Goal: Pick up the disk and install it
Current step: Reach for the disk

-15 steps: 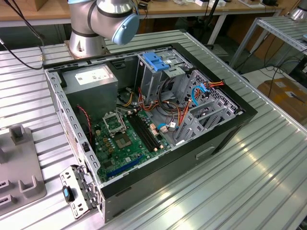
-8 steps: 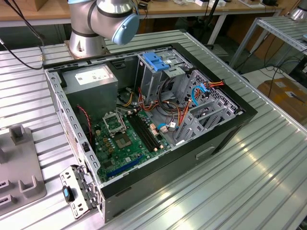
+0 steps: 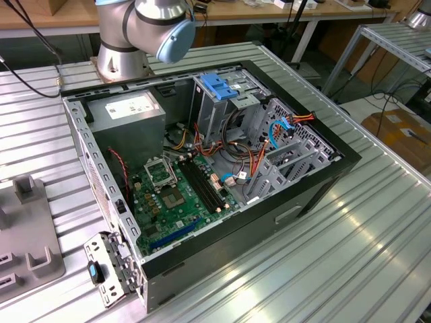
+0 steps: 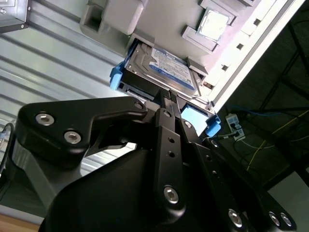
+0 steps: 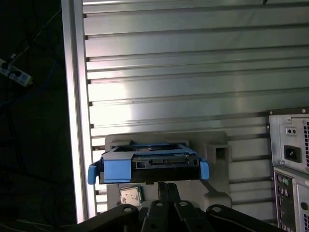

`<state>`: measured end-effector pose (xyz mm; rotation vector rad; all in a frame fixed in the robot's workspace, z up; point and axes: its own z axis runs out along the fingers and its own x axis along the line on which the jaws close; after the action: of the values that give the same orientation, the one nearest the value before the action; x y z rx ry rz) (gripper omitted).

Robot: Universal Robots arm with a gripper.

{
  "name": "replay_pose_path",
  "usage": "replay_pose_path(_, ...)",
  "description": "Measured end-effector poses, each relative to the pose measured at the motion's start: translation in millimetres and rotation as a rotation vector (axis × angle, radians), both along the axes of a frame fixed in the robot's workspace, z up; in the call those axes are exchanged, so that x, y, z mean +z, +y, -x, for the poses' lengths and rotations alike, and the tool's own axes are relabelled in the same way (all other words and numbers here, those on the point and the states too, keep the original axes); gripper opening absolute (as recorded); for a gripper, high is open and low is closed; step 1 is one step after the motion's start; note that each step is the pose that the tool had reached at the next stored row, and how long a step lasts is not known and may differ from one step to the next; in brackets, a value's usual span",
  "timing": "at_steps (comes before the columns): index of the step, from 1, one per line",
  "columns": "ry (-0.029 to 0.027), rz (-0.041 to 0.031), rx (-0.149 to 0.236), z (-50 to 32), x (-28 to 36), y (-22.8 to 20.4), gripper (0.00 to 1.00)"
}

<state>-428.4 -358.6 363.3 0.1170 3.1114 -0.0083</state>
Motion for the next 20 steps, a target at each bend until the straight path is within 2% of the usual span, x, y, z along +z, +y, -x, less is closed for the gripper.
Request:
replay_pose_path(4, 0.0001, 0.0, 0.0, 3.9, -4.1, 4.8, 0.11)
replay_pose_path(8, 0.0006, 0.0, 0.0, 4.1, -4.6, 5.0, 0.11)
replay_pose_path(9, 0.0103, -0.0009, 0.0, 4.0, -4.9, 5.1, 0.11)
replay_pose_path(10, 0.0248, -0.0028, 0.0, 4.0, -4.9, 5.0, 0.11)
replay_pose_path(12, 0.0443, -0.0055, 0.0, 3.9, -5.2, 5.0, 0.11)
replay_pose_path(14, 0.0488, -0.0067, 0.0, 4.0, -5.2, 5.0, 0.11)
replay_pose_path(20, 0.0497, -0.0088, 0.0, 3.9, -5.1, 5.0, 0.11)
